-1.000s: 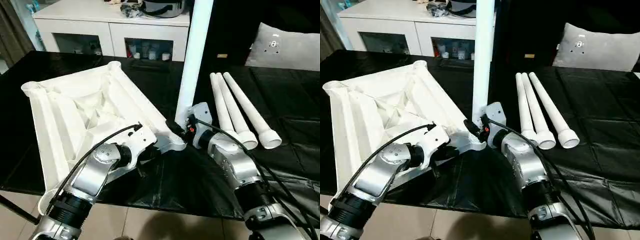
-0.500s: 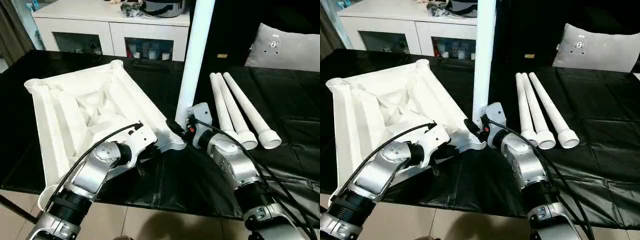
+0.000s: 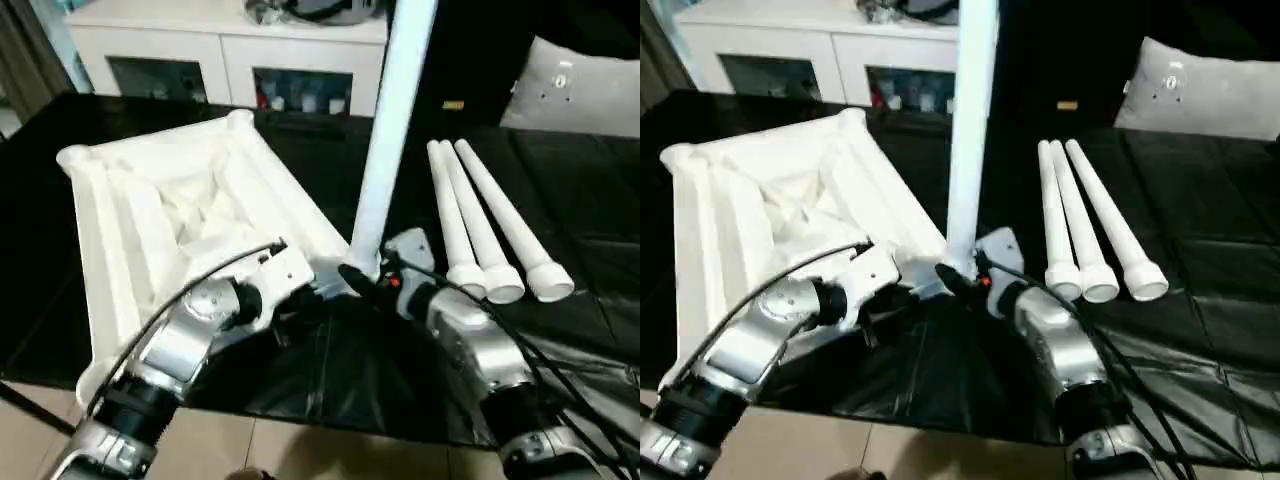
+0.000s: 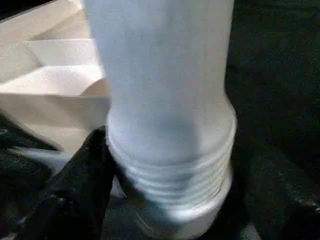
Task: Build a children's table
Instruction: Rotate leg to tighten
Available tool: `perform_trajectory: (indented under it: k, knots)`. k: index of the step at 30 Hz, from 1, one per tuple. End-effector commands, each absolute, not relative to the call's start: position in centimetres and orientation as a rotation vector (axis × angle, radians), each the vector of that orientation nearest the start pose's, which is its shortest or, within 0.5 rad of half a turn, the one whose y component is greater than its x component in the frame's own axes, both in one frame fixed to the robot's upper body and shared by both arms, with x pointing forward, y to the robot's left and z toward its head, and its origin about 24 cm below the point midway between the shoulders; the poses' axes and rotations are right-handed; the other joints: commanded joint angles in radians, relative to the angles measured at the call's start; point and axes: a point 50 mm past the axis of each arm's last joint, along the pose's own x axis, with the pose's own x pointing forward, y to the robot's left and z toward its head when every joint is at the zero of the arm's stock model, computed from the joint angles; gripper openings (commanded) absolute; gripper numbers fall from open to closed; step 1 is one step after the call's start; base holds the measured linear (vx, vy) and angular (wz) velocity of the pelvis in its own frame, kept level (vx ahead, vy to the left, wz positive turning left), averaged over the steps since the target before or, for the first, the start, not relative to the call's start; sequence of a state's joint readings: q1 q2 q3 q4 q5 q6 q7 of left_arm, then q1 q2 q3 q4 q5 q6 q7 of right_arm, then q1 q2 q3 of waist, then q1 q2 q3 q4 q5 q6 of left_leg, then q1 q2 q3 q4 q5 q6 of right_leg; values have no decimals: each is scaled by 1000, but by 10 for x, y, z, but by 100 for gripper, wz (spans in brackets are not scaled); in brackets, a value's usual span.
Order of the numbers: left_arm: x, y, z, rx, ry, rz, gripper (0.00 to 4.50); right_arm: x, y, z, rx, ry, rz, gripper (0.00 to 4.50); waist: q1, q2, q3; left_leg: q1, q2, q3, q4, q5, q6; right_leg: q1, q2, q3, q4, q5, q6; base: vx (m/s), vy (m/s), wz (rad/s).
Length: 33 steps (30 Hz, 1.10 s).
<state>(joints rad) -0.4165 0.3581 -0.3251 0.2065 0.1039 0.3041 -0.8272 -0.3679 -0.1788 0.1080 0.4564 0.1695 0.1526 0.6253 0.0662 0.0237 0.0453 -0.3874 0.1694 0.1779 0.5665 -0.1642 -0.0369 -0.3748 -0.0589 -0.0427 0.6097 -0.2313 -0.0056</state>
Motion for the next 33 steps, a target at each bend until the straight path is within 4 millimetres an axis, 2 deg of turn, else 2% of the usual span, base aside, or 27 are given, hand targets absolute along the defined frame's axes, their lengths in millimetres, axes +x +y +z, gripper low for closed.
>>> perform_trajectory:
  k: [1,2,4,5,6,7,8,12,14,17,20,26,29,31,33]
  knots:
    - [309,130,65,585,337,-954,0,290,-131,5,2,386,765,403,4,5,-51,19,65,-25,-68,-240,24,30,-84,48,-77,-43,-205,0,0,0]
    - [309,131,65,586,338,-955,0,289,-132,6,-2,378,771,411,3,4,-51,20,64,-26,-69,-244,19,31,-84,46,-77,-59,-206,0,0,0]
    - [309,133,64,591,342,-964,0,286,-136,9,-14,351,784,434,2,10,-50,19,63,-27,-68,-262,12,31,-87,47,-79,-84,-209,0,0,0]
    - [309,134,63,594,344,-969,0,286,-138,11,-24,339,787,441,0,4,-51,15,63,-28,-68,-256,15,35,-86,47,-77,-79,-203,0,0,0]
    - [308,134,62,602,345,-987,0,285,-143,15,-29,308,783,447,0,6,-51,19,63,-26,-67,-249,20,31,-84,46,-78,-74,-206,0,0,0]
    - [307,134,62,606,344,-1003,0,285,-146,20,-18,279,788,447,1,6,-51,18,63,-26,-65,-242,22,32,-87,47,-77,-68,-209,0,0,0]
    - [307,134,61,613,342,-1013,0,284,-149,24,-6,260,804,447,0,1,-53,15,64,-25,-62,-210,33,35,-86,46,-72,-29,-218,0,0,0]
    - [305,135,61,644,328,-1075,0,282,-158,37,-11,218,857,447,5,3,-57,15,63,-24,-54,-160,70,37,-86,44,-63,54,-228,0,0,0]
    - [303,135,60,665,321,-1124,0,282,-160,44,-34,197,900,447,9,0,-58,16,63,-24,-51,-151,82,38,-86,42,-62,52,-232,0,0,0]
    - [299,135,58,726,323,-1220,0,281,-161,56,-45,207,995,447,14,1,-57,17,63,-24,-50,-154,89,37,-83,40,-63,37,-231,0,0,0]
    - [296,135,56,764,330,-1295,0,281,-159,60,-110,229,1083,447,26,3,-59,21,67,-21,-48,-154,81,33,-85,41,-59,28,-237,0,0,0]
    - [294,132,58,799,319,-1372,0,287,-151,60,-193,264,1156,447,43,0,-61,23,69,-20,-46,-145,63,32,-88,42,-52,35,-239,0,0,0]
    - [295,129,60,807,299,-1392,0,291,-147,60,-211,277,1179,447,45,-1,-63,21,67,-19,-43,-133,63,31,-86,40,-48,55,-244,0,0,0]
    - [295,128,60,807,296,-1397,0,295,-146,59,-214,291,1158,421,46,-2,-63,22,67,-19,-43,-142,59,31,-88,41,-48,40,-245,0,0,0]
    - [295,128,60,807,295,-1399,0,296,-145,58,-214,295,1152,421,47,-4,-62,22,67,-19,-43,-149,54,30,-88,41,-50,23,-243,0,0,0]
